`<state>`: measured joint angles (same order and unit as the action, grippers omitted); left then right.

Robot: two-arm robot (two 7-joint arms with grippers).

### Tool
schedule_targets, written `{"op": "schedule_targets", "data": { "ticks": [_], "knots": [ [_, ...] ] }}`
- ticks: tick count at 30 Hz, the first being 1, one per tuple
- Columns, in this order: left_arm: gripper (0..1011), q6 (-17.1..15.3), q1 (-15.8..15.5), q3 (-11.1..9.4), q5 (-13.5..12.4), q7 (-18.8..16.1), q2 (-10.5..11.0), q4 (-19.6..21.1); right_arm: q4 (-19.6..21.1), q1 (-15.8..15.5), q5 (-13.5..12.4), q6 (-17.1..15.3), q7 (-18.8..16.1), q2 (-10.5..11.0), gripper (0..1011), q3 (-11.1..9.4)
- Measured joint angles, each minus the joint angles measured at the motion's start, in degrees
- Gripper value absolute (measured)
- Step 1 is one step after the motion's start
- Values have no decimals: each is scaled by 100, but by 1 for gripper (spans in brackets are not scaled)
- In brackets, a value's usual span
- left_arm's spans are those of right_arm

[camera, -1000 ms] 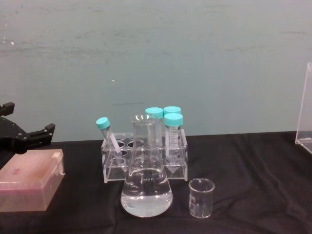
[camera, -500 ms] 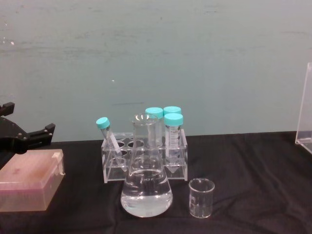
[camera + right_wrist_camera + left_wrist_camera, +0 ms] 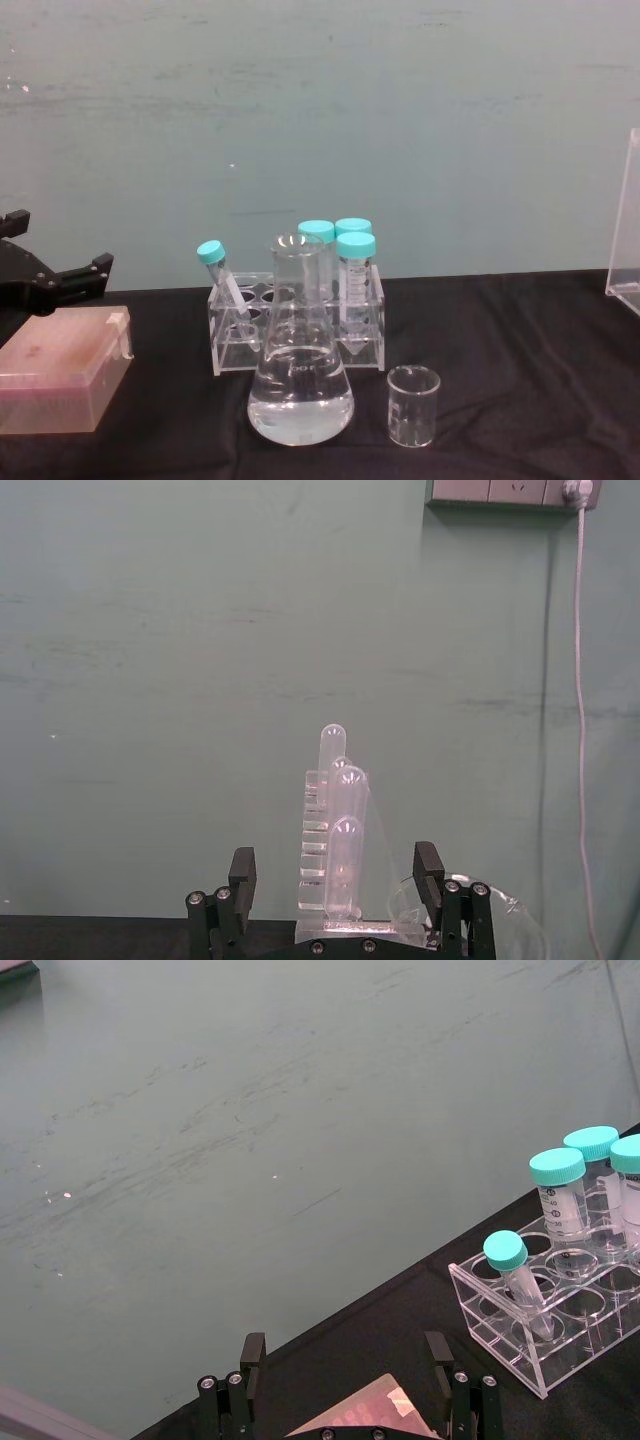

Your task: Place the experimental apparatus aside using one hand.

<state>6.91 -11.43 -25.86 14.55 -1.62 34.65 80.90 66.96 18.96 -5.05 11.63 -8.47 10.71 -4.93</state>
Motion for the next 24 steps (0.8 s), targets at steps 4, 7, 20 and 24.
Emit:
{"op": "schedule_targets", "data": {
  "ticks": [4, 7, 20, 24],
  "knots": [
    [1000, 0, 0, 0, 0, 0, 0, 0, 77, -37, 99, 24, 76, 1, 1004, 10],
    [1000, 0, 0, 0, 0, 0, 0, 0, 152, -72, 170, 47, 109, 1, 1004, 13],
    [1000, 0, 0, 0, -1, 0, 0, 0, 451, -184, 311, 235, 123, -17, 1004, 8],
    [1000, 0, 0, 0, -1, 0, 0, 0, 556, -221, 382, 334, 122, -18, 1004, 25]
  ]
}}
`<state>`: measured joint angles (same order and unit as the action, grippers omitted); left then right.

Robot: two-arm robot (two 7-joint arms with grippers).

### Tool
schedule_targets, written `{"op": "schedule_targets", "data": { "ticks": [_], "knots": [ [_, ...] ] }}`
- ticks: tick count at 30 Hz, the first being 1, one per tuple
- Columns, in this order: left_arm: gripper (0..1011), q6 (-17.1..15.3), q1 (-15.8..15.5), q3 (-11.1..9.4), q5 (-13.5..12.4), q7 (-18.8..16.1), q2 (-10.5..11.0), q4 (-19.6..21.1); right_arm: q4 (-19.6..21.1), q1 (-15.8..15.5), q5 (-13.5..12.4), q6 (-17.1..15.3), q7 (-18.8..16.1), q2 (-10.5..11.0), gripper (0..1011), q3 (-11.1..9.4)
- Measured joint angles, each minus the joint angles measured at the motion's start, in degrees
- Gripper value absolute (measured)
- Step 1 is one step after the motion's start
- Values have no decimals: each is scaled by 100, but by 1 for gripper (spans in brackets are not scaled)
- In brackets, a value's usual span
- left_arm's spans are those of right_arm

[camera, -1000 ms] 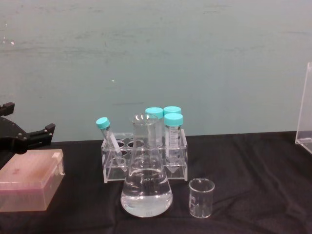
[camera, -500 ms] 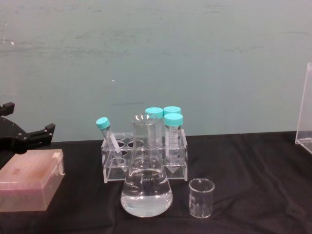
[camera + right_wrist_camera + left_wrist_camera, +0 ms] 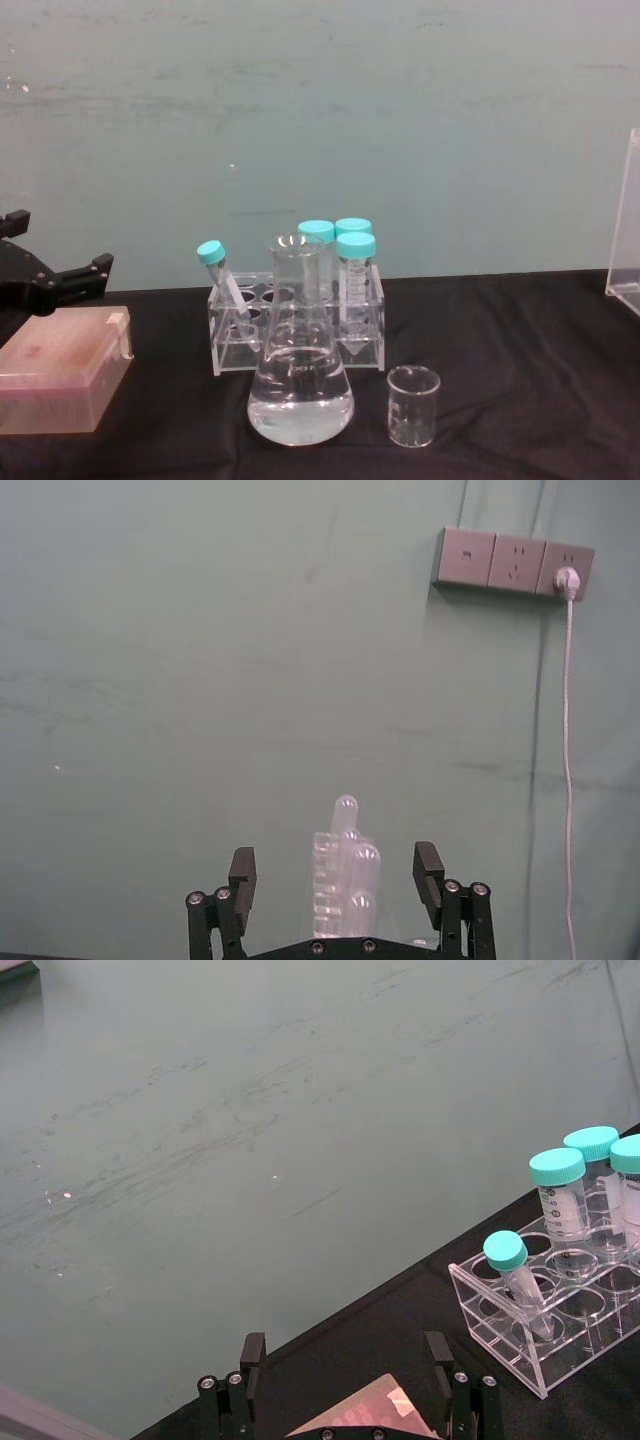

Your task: Place the experimental apparatus aside using one hand.

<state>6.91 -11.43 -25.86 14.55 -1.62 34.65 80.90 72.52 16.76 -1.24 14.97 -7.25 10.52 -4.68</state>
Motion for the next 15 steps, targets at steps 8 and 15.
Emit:
{"op": "schedule_targets", "data": {
  "ticks": [8, 15],
  "knots": [
    [1000, 0, 0, 0, 0, 0, 0, 0, 162, -49, 98, 162, -34, 3, 1004, 61],
    [1000, 0, 0, 0, 0, 0, 0, 0, 286, -59, 140, 365, -256, 51, 1004, 223]
  ]
}}
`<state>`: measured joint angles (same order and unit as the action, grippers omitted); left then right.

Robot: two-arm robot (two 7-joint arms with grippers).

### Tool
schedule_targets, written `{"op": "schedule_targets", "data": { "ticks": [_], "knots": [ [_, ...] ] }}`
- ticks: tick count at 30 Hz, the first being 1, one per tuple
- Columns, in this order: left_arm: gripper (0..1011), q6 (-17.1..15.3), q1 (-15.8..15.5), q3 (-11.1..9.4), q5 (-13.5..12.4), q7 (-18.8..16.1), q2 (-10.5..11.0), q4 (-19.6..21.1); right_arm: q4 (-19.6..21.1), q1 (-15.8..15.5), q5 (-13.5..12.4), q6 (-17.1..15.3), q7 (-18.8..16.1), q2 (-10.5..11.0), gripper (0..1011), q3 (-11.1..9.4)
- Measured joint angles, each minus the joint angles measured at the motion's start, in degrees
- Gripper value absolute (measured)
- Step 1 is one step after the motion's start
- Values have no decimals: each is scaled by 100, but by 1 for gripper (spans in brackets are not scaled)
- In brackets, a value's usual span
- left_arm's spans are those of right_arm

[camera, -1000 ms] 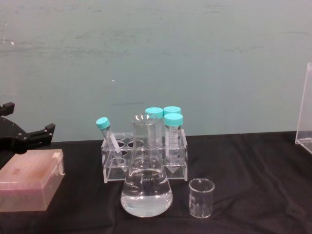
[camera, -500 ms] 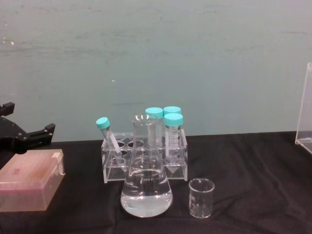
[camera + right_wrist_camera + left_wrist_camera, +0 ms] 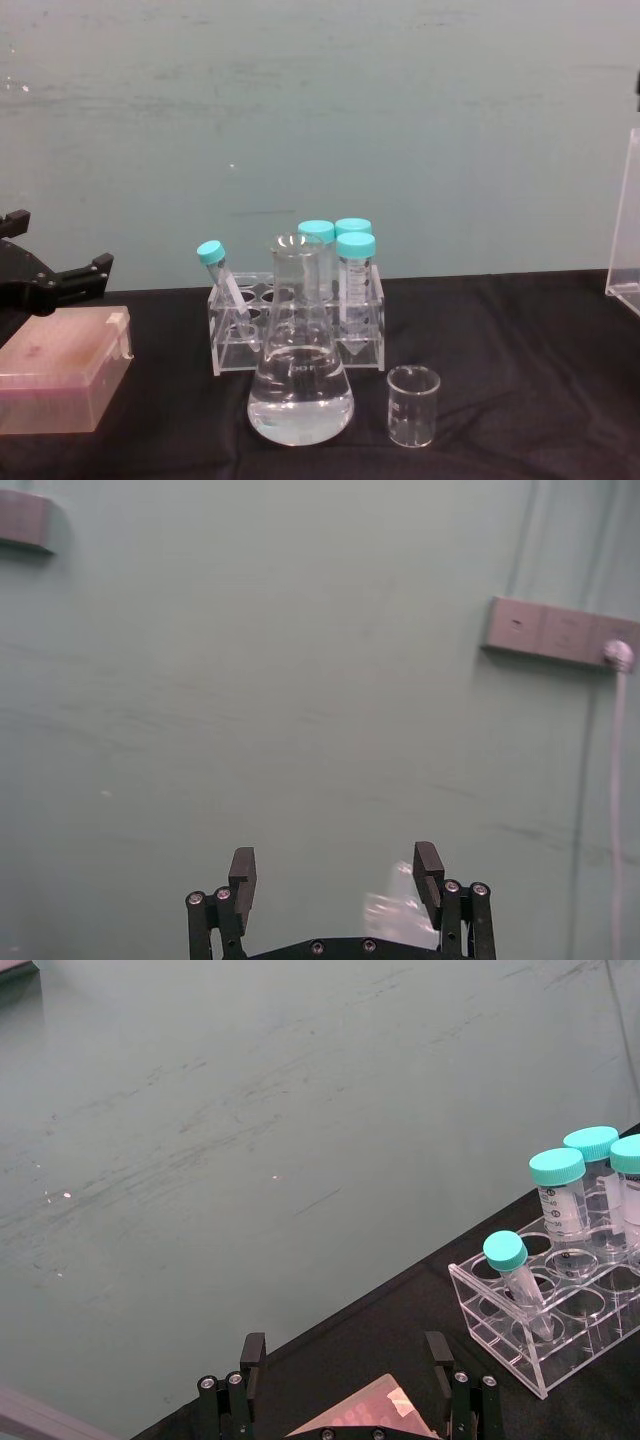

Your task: Place the experimental apparatus aside using one hand.

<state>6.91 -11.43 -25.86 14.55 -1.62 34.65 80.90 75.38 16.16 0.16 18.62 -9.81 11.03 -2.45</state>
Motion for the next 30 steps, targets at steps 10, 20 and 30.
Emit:
{"op": "schedule_targets", "data": {
  "ticks": [10, 20, 30],
  "knots": [
    [1000, 0, 0, 0, 0, 0, 0, 0, -21, 111, -224, 157, -576, 122, 1004, 355],
    [1000, 0, 0, 0, 0, 0, 0, 0, -261, 283, -792, -16, -1294, 198, 1004, 761],
    [1000, 0, 0, 0, 0, 0, 0, 0, -436, 345, -1252, -287, -1870, 265, 1004, 1103]
  ]
}}
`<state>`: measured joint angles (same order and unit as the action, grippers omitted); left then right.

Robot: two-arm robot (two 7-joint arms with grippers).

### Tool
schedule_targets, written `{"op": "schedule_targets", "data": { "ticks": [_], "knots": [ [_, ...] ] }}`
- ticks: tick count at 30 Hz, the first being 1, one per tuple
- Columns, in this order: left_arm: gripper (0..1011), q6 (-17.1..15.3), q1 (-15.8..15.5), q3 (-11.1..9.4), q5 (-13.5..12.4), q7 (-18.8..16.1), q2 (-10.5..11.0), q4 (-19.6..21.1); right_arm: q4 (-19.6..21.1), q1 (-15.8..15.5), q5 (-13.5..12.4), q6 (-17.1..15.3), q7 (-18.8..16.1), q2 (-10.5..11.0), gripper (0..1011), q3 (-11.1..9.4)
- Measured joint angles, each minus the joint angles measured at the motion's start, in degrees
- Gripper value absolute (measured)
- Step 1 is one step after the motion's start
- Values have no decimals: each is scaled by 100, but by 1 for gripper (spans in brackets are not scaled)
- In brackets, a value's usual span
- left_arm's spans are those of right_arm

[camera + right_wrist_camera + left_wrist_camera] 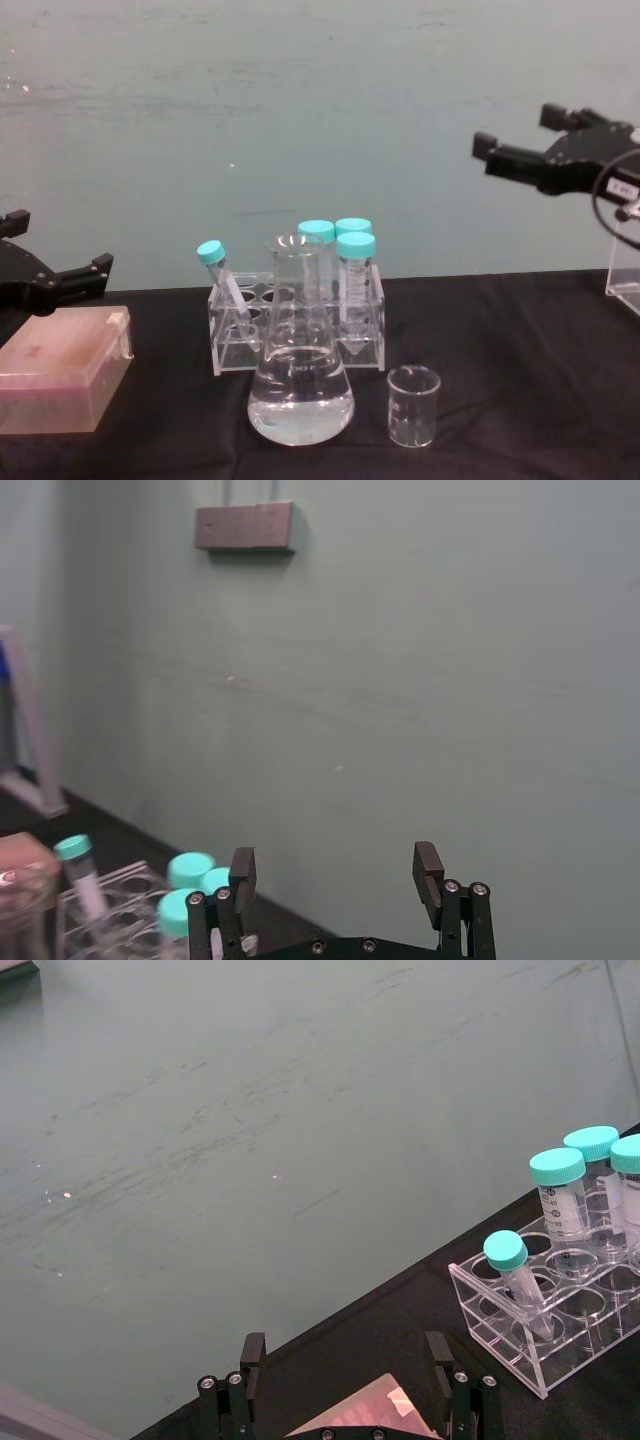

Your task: Place the experimental apparatus aside using one hand.

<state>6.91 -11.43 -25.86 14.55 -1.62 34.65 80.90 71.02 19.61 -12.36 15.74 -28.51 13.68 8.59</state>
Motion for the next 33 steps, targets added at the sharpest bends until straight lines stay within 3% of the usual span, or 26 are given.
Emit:
{"op": "schedule_targets", "data": {
  "ticks": [13, 23, 33],
  "knots": [
    [1000, 0, 0, 0, 0, -1, 0, 0, 55, -90, -480, -370, -525, 186, 1004, 341],
    [1000, 0, 0, 0, 0, -1, 0, 0, 186, -195, -705, -498, -859, 394, 1004, 594],
    [1000, 0, 0, 0, 0, -1, 0, 0, 90, -108, -840, -546, -1271, 602, 1004, 917]
  ]
}}
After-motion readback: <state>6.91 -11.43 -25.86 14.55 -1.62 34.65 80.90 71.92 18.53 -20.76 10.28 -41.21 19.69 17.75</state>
